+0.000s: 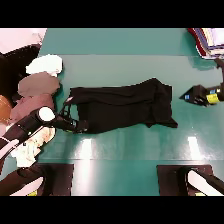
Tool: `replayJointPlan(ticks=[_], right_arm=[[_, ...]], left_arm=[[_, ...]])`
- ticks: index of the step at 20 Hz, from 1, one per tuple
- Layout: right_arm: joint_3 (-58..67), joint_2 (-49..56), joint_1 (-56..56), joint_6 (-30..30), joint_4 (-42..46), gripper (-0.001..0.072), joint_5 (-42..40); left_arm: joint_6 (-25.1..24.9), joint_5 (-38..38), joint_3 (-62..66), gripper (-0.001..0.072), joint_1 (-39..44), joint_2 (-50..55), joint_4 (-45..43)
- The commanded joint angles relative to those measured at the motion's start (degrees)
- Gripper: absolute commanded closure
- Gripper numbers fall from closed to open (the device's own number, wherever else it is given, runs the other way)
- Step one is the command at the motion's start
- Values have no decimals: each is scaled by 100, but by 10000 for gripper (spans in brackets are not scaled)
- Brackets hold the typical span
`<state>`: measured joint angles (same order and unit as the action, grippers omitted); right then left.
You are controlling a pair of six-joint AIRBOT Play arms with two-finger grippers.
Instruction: Fold the shirts.
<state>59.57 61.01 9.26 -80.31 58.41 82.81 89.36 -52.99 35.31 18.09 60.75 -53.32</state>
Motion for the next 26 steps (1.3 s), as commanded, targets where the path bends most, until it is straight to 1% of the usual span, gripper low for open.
replayJointPlan(ticks=[1, 3, 5, 6, 7, 10, 12, 13, 14, 15, 16, 17, 19, 20, 21, 22, 24, 26], right_arm=[[-1141, -348, 509, -63, 232, 167, 55], [-1954, -398, 592, -57, -120, 159, -317], [-2549, -382, 409, 133, -656, 164, -997], [-2710, -345, 245, 155, -879, 182, -1314], [-2782, -256, 42, 162, -984, 219, -1604], [-2675, 168, -507, 170, -1158, 224, -2210], [-2459, 485, -732, 173, -1187, 225, -2299], [-2337, 621, -824, 173, -1193, 233, -2332], [-2229, 684, -898, 173, -1187, 267, -2352], [-2120, 717, -955, 170, -1191, 268, -2354], [-2031, 719, -992, 170, -1185, 288, -2352], [-1969, 708, -1012, 170, -1187, 333, -2350], [-1926, 708, -1014, 168, -1202, 359, -2218], [-1932, 717, -1040, 170, -1193, 451, -2103], [-1930, 708, -1086, 173, -1189, 592, -2026], [-1928, 664, -1139, 188, -1189, 693, -1978], [-1853, 313, -1121, 286, -1158, 694, -1980], [-1318, -273, -857, 286, -984, 694, -1808]], left_arm=[[20, -101, 542, 682, -146, -63, -155], [24, -33, 693, 682, -146, -63, -155], [24, -24, 695, 681, -146, -63, -175], [22, -52, 695, 682, -146, -63, -175], [22, -68, 695, 682, -144, -63, -175], [24, -61, 695, 682, -146, -63, -177], [22, -55, 695, 682, -146, -63, -186], [22, -59, 695, 682, -146, -63, -188], [22, -59, 695, 682, -146, -63, -190], [22, -57, 695, 682, -146, -63, -195], [22, -59, 695, 681, -146, -63, -199], [22, -59, 695, 682, -146, -63, -199], [24, -63, 695, 681, -146, -63, -197], [24, -72, 695, 682, -146, -63, -197], [24, -101, 695, 682, -146, -63, -197], [20, -140, 697, 682, -146, -72, -199], [44, -409, 933, 682, -149, -219, -660], [181, -815, 1580, 682, -380, -601, -1180]])
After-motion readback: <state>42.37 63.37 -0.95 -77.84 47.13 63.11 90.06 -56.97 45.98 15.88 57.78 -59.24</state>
